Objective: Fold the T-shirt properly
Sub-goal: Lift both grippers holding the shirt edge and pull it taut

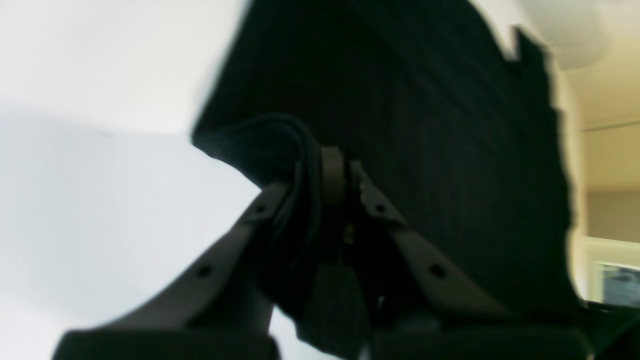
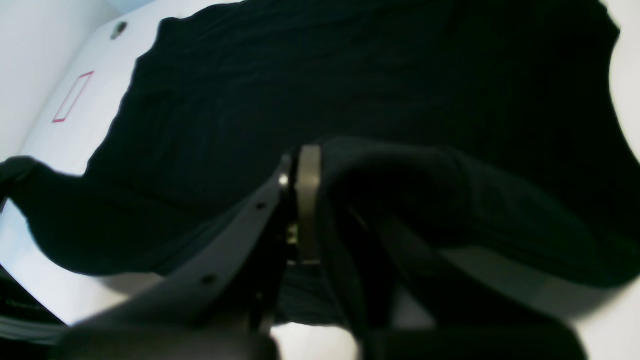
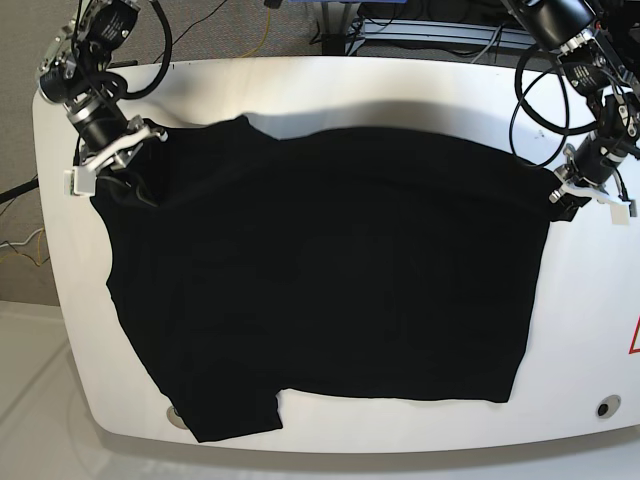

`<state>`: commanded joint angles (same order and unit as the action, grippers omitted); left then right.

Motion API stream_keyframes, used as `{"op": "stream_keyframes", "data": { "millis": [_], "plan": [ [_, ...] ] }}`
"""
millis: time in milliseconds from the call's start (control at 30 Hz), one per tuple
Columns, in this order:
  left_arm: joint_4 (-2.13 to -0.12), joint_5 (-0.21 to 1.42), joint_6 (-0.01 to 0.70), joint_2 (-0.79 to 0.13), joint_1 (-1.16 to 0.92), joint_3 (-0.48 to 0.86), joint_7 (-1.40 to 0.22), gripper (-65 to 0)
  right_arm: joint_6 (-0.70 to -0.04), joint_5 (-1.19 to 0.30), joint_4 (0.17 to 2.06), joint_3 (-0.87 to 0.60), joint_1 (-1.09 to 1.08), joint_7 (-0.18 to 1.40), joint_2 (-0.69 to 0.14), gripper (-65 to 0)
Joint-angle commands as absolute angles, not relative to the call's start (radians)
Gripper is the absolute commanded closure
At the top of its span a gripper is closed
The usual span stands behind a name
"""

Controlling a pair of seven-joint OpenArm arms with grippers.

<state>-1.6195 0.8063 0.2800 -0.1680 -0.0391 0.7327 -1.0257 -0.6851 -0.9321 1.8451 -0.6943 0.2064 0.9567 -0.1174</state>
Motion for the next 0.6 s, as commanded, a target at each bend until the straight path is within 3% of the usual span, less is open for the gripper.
{"op": "stream_keyframes", "data": {
  "millis": [600],
  "plan": [
    [-1.62,0.679,0.28,-0.166,0.028,0.707,-1.023,-0.9,-0.685,-0.931,1.655,-0.691,0.064,0.957,-0.162,0.0]
  ]
}}
